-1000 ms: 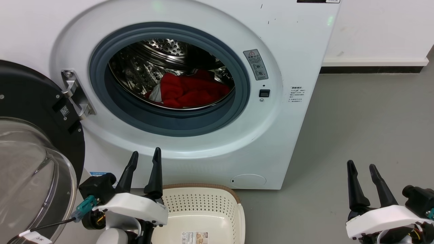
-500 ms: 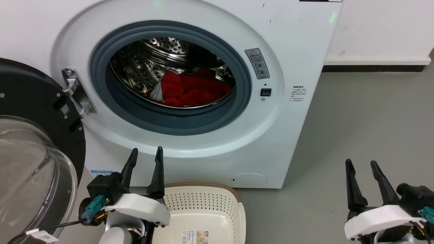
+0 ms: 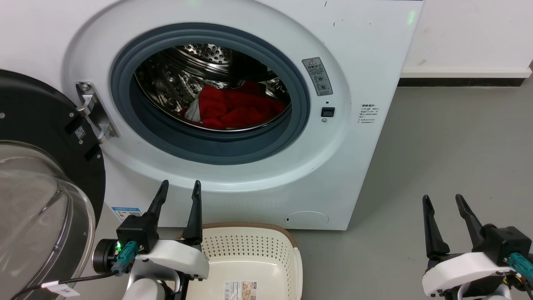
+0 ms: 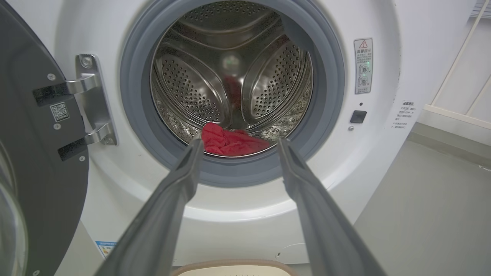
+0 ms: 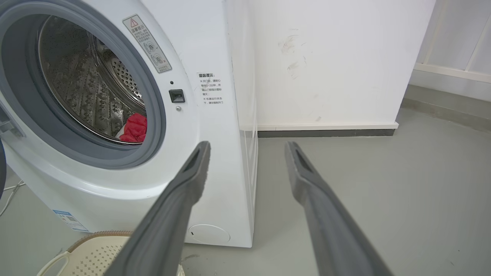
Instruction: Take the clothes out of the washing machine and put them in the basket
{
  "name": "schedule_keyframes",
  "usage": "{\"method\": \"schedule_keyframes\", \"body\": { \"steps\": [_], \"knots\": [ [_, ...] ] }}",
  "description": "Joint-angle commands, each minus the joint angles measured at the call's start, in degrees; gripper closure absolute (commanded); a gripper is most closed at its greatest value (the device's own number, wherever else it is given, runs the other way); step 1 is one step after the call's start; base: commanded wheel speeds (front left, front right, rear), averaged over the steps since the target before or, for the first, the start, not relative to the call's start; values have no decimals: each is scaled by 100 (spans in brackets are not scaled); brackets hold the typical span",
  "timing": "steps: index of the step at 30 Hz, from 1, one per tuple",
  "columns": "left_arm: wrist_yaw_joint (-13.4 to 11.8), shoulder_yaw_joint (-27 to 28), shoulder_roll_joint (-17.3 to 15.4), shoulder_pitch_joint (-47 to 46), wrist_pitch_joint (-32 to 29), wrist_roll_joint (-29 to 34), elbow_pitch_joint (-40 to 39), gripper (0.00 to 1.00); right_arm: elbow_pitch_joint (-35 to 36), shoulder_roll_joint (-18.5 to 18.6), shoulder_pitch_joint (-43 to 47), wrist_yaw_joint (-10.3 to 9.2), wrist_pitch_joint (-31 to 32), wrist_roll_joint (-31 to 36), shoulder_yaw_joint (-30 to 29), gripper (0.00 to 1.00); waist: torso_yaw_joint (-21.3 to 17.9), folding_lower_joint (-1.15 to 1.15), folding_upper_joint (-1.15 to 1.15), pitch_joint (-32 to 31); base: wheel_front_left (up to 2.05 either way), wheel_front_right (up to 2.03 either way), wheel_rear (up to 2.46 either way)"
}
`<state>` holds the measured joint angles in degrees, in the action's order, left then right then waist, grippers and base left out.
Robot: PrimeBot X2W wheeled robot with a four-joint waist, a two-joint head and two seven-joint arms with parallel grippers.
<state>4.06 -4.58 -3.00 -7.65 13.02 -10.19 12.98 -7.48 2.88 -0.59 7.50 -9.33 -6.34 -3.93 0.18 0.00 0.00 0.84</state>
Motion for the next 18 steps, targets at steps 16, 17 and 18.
{"method": "schedule_keyframes", "body": {
  "steps": [16, 17, 18],
  "knots": [
    [-64, -32, -4, -121, 206, 668, 84, 0, 83, -1, 85, -2, -141, 678, -9, 0, 16, 0, 0, 69, 0, 0, 0],
    [-61, -34, -3, -123, 222, 693, 83, 0, 84, -1, 88, -2, -144, 706, -8, 0, 15, 0, 0, 75, 0, 0, 0],
    [-66, -35, -1, -124, 233, 723, 84, 0, 84, -1, 91, -2, -148, 734, -8, 0, 14, 0, 0, 81, 0, 0, 0]
  ]
}}
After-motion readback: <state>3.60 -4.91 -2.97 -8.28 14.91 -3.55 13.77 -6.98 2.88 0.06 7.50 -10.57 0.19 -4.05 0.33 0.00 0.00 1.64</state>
